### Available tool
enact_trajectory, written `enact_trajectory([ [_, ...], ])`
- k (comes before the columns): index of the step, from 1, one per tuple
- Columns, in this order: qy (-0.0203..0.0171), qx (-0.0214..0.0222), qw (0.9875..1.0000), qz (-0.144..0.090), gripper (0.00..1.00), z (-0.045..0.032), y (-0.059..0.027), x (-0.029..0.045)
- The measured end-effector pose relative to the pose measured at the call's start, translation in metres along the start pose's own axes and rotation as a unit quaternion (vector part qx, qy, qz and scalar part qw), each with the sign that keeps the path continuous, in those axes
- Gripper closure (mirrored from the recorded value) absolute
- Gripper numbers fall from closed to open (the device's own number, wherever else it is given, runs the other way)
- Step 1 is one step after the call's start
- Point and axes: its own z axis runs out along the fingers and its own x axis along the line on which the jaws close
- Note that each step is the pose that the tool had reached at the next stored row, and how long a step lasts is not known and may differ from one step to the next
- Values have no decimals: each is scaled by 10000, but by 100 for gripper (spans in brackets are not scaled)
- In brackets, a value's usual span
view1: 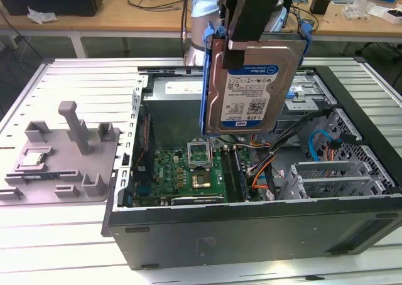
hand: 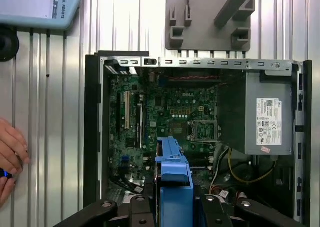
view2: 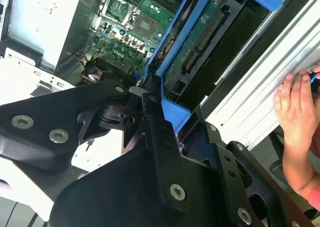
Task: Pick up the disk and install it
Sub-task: 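Insert the disk into the insertion slot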
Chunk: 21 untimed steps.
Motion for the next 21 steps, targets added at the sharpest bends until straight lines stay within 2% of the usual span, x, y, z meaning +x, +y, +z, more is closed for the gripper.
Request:
enact_trajectory([
  [4,-47,17,10000,-1,63,-1,-72,70],
  [6,-104,27,9999,-2,63,-1,-155,148],
  [12,-108,27,9999,-2,63,-5,-305,198],
  [14,-108,27,9999,-2,63,-8,-443,243],
  [21,-108,27,9999,-2,63,-14,-655,310],
])
